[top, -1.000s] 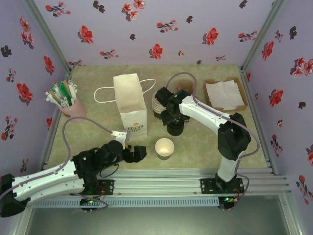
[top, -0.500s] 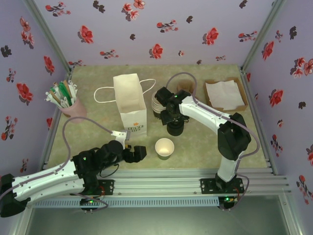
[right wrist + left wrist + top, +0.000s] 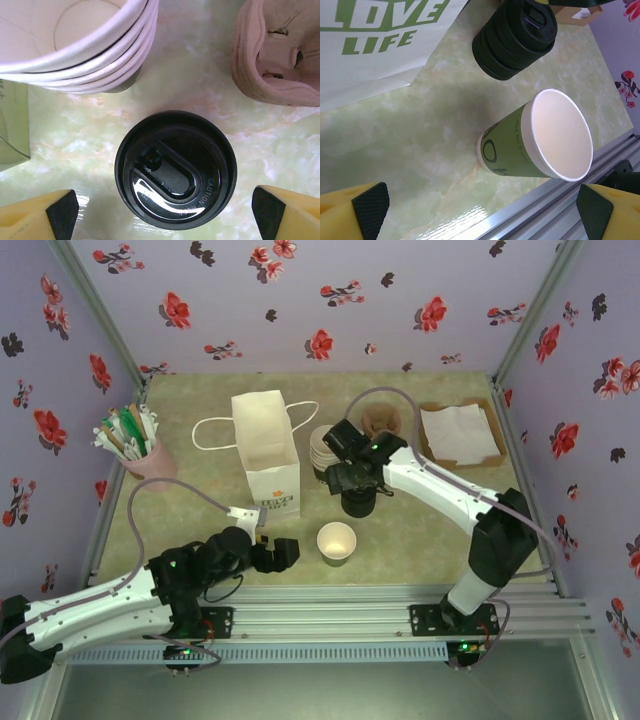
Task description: Pack the takeout coffee
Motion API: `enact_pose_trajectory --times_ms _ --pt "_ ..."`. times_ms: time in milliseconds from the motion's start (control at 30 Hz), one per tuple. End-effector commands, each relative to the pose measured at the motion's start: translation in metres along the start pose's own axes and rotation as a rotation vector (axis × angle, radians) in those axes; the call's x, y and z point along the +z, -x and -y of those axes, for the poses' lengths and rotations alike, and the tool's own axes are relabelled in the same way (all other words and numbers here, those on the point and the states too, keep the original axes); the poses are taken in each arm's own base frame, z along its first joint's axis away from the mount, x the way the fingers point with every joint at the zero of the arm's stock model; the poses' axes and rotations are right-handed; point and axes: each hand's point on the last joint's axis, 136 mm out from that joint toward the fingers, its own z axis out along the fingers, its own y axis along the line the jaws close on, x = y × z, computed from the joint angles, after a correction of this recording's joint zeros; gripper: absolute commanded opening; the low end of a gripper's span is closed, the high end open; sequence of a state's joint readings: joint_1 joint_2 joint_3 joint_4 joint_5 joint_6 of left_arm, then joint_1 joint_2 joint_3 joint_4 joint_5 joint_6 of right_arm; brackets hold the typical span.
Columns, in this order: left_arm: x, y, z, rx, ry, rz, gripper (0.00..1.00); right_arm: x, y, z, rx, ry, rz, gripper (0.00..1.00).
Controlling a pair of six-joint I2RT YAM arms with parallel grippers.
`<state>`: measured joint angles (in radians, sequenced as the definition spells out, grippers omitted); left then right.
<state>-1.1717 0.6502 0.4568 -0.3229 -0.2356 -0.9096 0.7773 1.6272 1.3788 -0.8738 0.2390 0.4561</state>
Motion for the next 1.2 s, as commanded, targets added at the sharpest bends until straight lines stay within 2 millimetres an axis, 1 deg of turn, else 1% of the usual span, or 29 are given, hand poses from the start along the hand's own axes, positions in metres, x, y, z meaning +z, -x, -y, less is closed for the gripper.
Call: enact_pose_trajectory --times_ms 0,167,367,667,1167 --pt "-0.003 0.006 0.001 0.022 0.005 0.030 0.99 0.005 -0.004 0.005 0.020 -0.023 0.009 0.91" --pt "-0.004 0.006 0.001 0.024 0.005 0.029 0.99 0.017 -0.013 0.006 0.020 -0.036 -0.024 0.89" --pt "-0.003 0.006 0.000 0.023 0.008 0.028 0.99 0.024 -0.014 0.006 0.023 -0.042 -0.031 0.89" --pt "-0.003 0.006 0.000 0.024 0.008 0.028 0.99 0.036 -0.018 0.012 0.026 -0.071 -0.049 0.86" --pt "-0.004 0.006 0.001 0.026 0.007 0.029 0.99 0.043 -0.017 0.015 0.030 -0.083 -0.055 0.81"
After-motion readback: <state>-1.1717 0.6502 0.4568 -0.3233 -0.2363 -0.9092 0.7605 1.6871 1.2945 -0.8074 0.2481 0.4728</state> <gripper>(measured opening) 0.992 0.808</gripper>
